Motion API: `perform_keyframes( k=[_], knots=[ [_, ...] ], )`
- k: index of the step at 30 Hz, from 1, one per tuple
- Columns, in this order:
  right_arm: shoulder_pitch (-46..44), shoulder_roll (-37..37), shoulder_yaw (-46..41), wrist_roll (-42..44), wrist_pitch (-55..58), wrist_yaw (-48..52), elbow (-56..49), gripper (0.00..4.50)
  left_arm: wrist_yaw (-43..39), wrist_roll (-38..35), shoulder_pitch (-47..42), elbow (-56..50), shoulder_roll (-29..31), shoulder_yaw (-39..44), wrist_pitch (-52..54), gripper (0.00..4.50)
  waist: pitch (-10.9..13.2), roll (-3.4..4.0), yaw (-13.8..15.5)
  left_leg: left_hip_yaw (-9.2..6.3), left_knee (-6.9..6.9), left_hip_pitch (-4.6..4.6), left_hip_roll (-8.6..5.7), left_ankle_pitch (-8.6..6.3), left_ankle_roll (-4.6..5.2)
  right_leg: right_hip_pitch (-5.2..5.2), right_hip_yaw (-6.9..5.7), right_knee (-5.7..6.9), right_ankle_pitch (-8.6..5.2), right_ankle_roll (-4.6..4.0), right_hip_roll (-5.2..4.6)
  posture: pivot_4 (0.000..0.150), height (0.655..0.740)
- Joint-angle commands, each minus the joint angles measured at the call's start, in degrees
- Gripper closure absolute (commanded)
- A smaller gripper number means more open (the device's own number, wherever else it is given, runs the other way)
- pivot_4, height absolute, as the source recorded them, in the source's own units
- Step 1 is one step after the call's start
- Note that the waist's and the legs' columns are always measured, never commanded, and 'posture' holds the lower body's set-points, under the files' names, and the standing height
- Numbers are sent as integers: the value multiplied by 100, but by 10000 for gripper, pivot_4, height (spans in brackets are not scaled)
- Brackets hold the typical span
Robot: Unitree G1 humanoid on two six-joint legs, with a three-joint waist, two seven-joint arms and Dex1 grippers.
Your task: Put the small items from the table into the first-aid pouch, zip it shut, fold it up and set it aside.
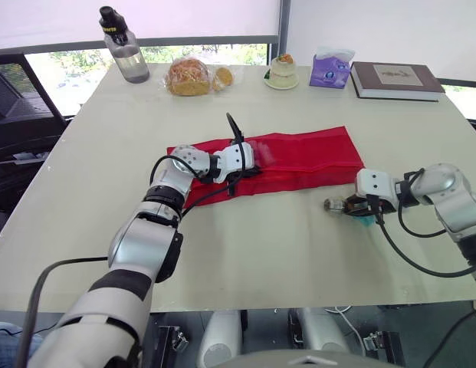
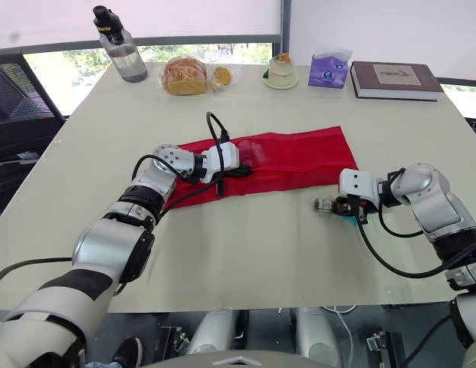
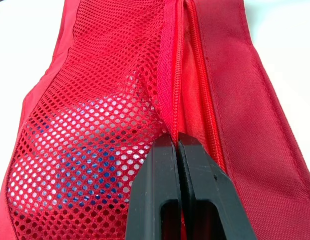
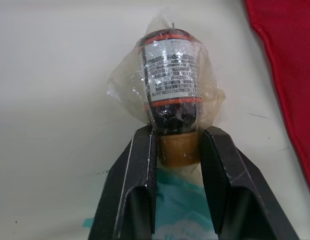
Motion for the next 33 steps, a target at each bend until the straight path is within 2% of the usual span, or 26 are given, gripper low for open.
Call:
perform_keyframes(
  k=[1, 8, 13, 18, 24, 33],
  knots=[
    [-47, 92, -350, 92, 523, -377, -582, 40871, 18, -45, 2, -155, -133, -2, -46, 45000, 0, 0, 0, 0, 0, 0, 0, 0, 0, 0, 0, 0, 0, 0, 0, 1500, 7400],
    [-34, 759, -195, -499, 1817, -1665, -1346, 40871, 84, -111, -8, -260, -368, 48, 29, 45000, 0, 0, 23, -2, 1, -3, -1, 0, 0, 0, -3, 0, 0, 0, -1, 1500, 7400],
    [-100, 1175, 15, -623, 3430, -2063, -1829, 40871, 57, -176, 33, -389, -438, 86, 74, 45000, 0, 1, 19, -3, 0, -5, -3, 0, 0, -1, -2, 0, 0, -1, -3, 1500, 7400],
    [-268, 1658, 164, -553, 4417, -2429, -2153, 40871, 17, -257, 54, -529, -481, 116, 176, 45000, 0, 1, 0, -6, -1, -4, -1, 0, 0, -1, -5, 2, 0, -1, -2, 1500, 7400],
    [-836, 2651, -283, -350, 5661, -3274, -1730, 40871, -93, -331, 114, -735, -570, 73, 242, 45000, 0, 1, -1, -8, 1, -5, 0, 0, 0, -2, -6, 6, 1, -2, -1, 1500, 7400],
    [-1367, 3344, -1309, 80, 6330, -4182, -951, 40871, -232, -359, 339, -1019, -583, 33, 275, 45000, -1, 1, -12, -11, -8, -8, -3, 0, 0, -5, -9, 2, 1, -2, -5, 1500, 7400]
  ],
)
